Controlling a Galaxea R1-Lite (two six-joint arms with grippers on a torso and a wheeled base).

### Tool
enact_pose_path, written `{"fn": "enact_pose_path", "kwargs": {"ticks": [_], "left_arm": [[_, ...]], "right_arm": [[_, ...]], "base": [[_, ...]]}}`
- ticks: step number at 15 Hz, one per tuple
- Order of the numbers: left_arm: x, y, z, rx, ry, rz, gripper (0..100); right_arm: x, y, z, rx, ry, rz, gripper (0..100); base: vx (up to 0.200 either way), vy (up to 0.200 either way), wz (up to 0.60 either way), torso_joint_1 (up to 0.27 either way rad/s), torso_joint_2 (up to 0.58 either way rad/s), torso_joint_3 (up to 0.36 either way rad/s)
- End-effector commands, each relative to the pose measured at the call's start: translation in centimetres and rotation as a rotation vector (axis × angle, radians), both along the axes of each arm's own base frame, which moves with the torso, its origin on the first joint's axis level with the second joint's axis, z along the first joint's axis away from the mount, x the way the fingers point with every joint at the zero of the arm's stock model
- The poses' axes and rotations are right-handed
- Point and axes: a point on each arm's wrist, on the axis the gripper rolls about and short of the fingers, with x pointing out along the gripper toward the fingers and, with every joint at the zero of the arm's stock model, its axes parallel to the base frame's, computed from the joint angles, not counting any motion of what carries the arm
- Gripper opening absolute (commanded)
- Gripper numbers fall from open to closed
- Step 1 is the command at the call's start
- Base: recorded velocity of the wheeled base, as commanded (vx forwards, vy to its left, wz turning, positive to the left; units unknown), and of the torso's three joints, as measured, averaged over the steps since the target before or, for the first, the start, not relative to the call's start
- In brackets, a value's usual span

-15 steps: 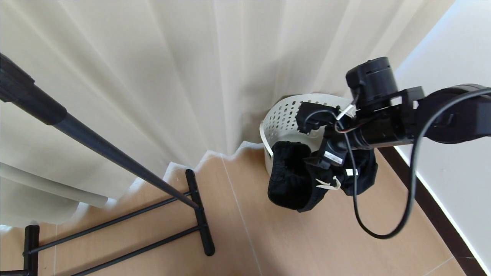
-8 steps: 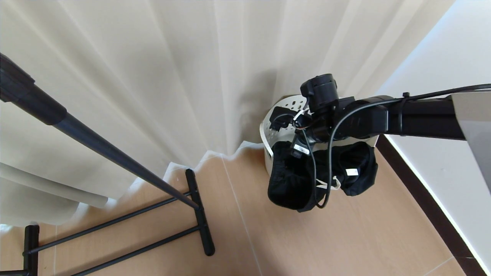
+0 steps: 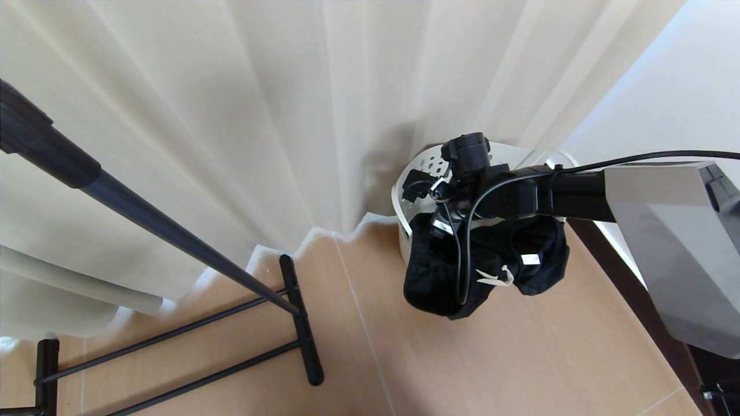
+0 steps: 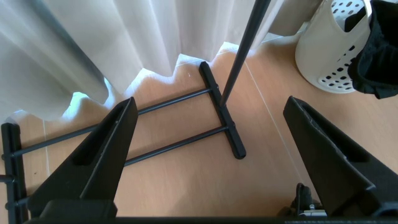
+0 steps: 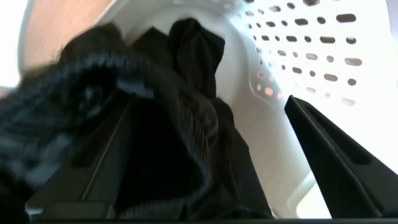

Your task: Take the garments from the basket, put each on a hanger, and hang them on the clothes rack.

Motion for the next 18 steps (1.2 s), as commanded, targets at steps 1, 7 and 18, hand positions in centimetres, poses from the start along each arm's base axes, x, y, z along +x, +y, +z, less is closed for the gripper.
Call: {"fn": "enact_pose_path", "kwargs": {"ticks": [1, 7, 18], "left_arm": [[0.0, 0.0, 0.0, -0.001, 0.001, 0.001, 100], [0.0, 0.0, 0.0, -0.001, -0.001, 0.001, 100], [0.0, 0.0, 0.0, -0.001, -0.001, -0.001, 100]], "right_arm": [[0.5, 0.2, -1.1, 0.001, 0.004, 0.001, 100], [1.0, 0.4, -1.5, 0.055, -0.015, -0.012, 0], [-10.7, -1.3, 8.0, 0.479, -0.009, -0.168, 0]], "base": [[0.0, 0.0, 0.0, 0.0, 0.0, 0.0], [0.0, 0.0, 0.0, 0.0, 0.0, 0.0], [0.0, 0.0, 0.0, 0.0, 0.0, 0.0]]}}
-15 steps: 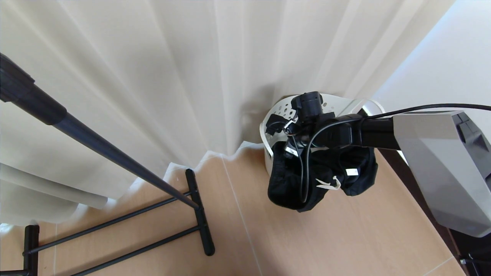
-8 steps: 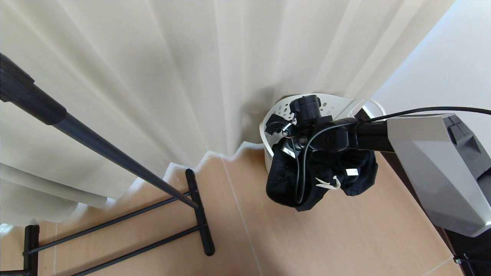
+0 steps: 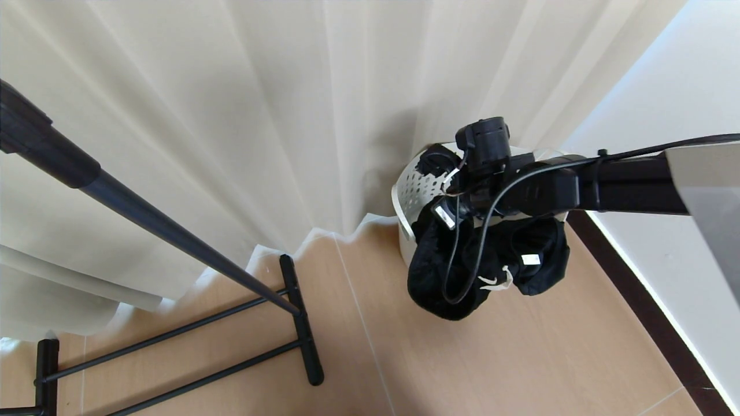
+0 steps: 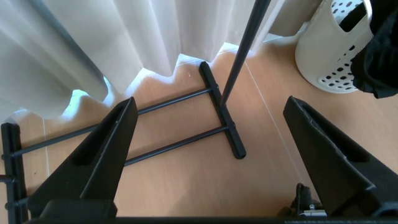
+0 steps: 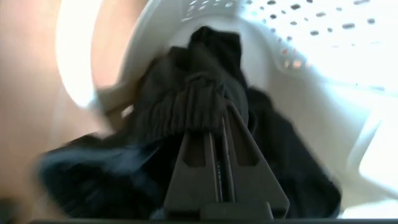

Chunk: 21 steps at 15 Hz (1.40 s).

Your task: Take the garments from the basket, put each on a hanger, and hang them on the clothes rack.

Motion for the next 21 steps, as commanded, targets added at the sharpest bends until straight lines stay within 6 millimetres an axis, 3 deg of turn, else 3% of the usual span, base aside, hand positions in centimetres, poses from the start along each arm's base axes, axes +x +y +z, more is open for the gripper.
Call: {"fn": "enact_pose_path", "kwargs": {"ticks": [1, 5, 7, 8, 9, 13, 21], "left_arm": [[0.0, 0.0, 0.0, 0.0, 0.001, 0.001, 100], [0.0, 0.0, 0.0, 0.007, 0.001, -0.004, 100], [0.0, 0.0, 0.0, 0.01, 0.001, -0.004, 100], [0.0, 0.0, 0.0, 0.009, 0.001, -0.004, 100], [0.0, 0.0, 0.0, 0.009, 0.001, -0.004, 100], [0.0, 0.0, 0.0, 0.009, 0.001, -0.006, 100], [0.0, 0.0, 0.0, 0.012, 0.002, -0.006, 100]], "right_arm": [[-9.1, -1.3, 5.9, 0.162, -0.036, 0.009, 0], [-20.4, -2.4, 9.2, 0.339, -0.05, 0.137, 0], [-24.9, -3.5, 9.1, 0.387, -0.032, 0.228, 0], [-26.2, -4.3, 8.8, 0.414, -0.047, 0.255, 0], [-26.3, -4.3, 8.8, 0.415, -0.049, 0.257, 0], [-26.7, -4.8, 5.2, 0.503, -0.137, 0.284, 0], [-26.2, -5.0, 5.6, 0.53, -0.179, 0.264, 0]], "base": [[0.0, 0.0, 0.0, 0.0, 0.0, 0.0], [0.0, 0.0, 0.0, 0.0, 0.0, 0.0], [0.0, 0.0, 0.0, 0.0, 0.0, 0.0], [0.0, 0.0, 0.0, 0.0, 0.0, 0.0], [0.0, 0.0, 0.0, 0.0, 0.0, 0.0], [0.0, 0.0, 0.0, 0.0, 0.0, 0.0], [0.0, 0.0, 0.0, 0.001, 0.0, 0.069]]}}
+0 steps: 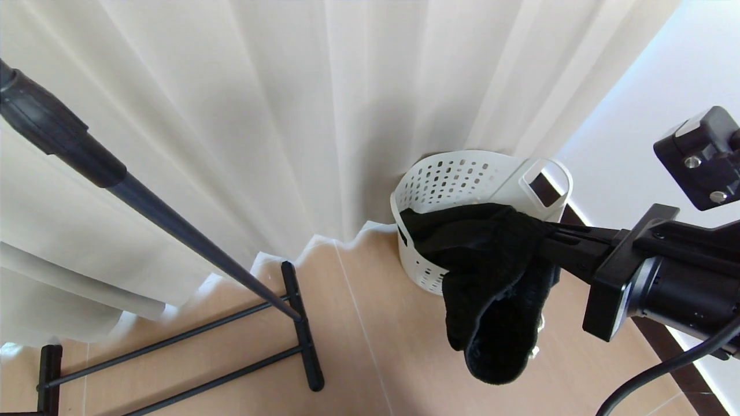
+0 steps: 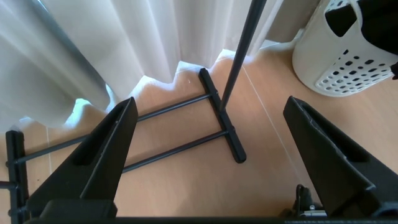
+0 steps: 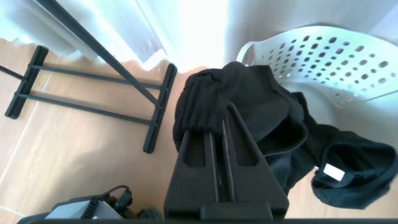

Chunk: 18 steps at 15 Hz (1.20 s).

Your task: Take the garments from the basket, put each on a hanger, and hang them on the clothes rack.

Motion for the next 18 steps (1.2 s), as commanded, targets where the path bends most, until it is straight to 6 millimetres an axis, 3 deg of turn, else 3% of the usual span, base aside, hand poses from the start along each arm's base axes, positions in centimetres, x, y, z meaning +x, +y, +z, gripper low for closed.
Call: {"fn": "enact_pose_path", "kwargs": {"ticks": [1, 6, 18], "left_arm": [[0.01, 0.0, 0.02, 0.001, 0.001, 0.0, 100], [0.01, 0.0, 0.02, 0.001, 0.001, 0.0, 100], [0.02, 0.0, -0.03, 0.003, 0.002, 0.0, 100]], "right_arm": [[0.17, -0.19, -0.06, -0.004, 0.0, -0.013, 0], [0.57, -0.48, -0.38, -0.023, 0.009, -0.035, 0], [0.51, -0.54, -0.97, -0.048, 0.014, -0.03, 0]], "base": [[0.0, 0.0, 0.0, -0.002, 0.0, 0.198], [0.0, 0.0, 0.0, 0.005, -0.07, 0.127], [0.0, 0.0, 0.0, 0.107, -0.45, -0.139]]}}
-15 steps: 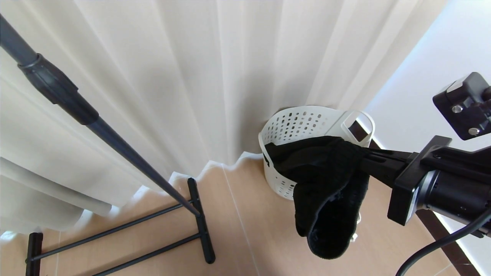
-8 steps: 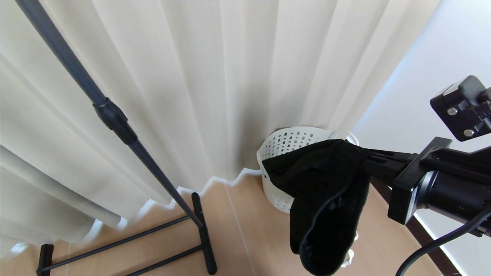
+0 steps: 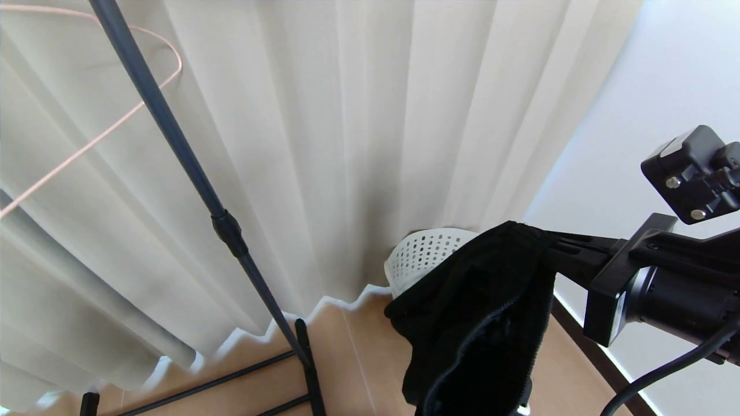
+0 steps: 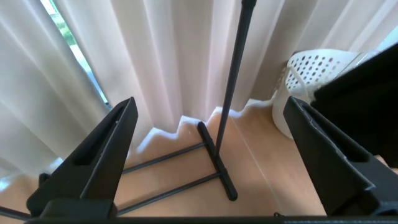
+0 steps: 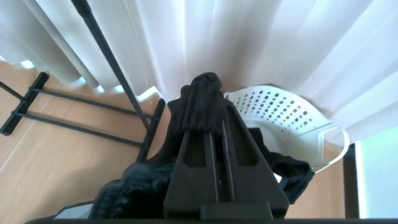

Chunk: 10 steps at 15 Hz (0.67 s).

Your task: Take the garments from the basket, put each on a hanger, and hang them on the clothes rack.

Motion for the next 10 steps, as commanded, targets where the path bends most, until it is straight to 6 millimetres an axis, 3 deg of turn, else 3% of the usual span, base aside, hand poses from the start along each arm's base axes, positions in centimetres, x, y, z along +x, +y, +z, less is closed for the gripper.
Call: {"fn": "enact_pose_path", "kwargs": {"ticks": [1, 10], "left_arm": [[0.02, 0.0, -0.03, 0.0, 0.002, 0.0, 100], [0.01, 0.0, 0.02, 0.001, 0.001, 0.0, 100]], "right_arm": [[0.04, 0.06, -0.13, -0.004, 0.003, 0.0, 0], [0.06, 0.08, -0.2, -0.005, 0.006, 0.003, 0]], "base": [[0.0, 0.0, 0.0, 0.168, -0.5, -0.134], [0.0, 0.0, 0.0, 0.197, -0.52, -0.127]]}}
